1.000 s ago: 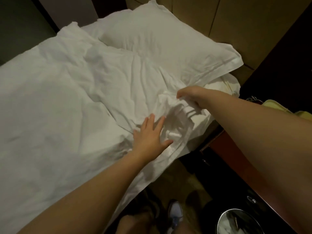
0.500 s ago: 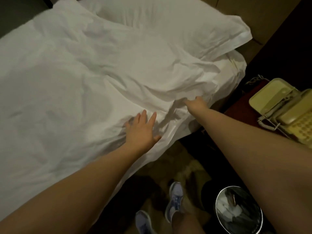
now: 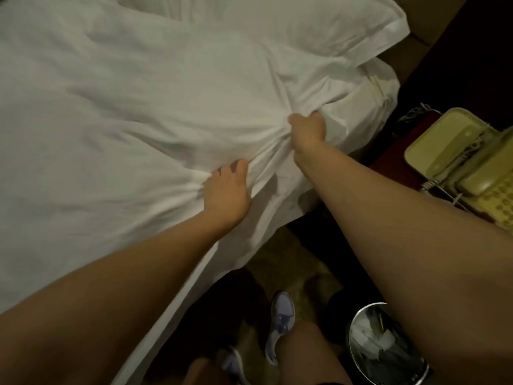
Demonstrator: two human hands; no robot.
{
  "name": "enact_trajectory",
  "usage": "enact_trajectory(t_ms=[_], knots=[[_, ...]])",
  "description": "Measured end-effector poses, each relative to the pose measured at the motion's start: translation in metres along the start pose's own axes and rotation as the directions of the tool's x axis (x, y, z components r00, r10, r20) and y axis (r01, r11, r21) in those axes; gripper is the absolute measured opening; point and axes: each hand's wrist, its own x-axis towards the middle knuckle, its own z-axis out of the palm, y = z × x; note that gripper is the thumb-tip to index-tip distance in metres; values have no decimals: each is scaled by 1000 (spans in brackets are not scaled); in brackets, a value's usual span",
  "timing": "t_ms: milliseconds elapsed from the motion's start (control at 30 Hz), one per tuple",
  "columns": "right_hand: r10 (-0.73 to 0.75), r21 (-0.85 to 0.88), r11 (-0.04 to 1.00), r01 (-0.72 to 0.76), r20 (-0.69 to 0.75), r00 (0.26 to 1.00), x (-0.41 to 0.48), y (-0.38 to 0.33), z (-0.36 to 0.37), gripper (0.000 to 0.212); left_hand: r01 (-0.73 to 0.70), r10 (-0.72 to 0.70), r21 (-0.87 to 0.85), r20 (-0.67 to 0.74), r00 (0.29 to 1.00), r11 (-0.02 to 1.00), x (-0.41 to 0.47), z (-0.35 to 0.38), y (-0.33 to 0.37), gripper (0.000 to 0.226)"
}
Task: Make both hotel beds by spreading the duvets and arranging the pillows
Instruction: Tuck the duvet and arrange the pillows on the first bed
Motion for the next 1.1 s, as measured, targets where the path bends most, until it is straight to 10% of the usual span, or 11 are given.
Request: enact_trajectory(t_ms=[200,467,700,867,1100], knots=[[58,-266,960,-82,-98,994,10,56,-54,35,-277,284,-72,117,952,958,-8,18,20,16],[489,107,852,-512,181,853,-32,146,-13,142,-219,223,38,-156,962,975,-44,63,-9,61],[440,219,821,-527,345,829,-68,161,9,61,-264,251,-47,-192,949,963,-47,76,-17,65],[382,347,770,-536,421,822,-93,143,15,63,-211,204,-243,-55,977,947,-53,65,-15,66],[360,76,914,-398,297,884,-134,82,47,24,-3,73,-553,105,992,833,-50,-11,-41,57]])
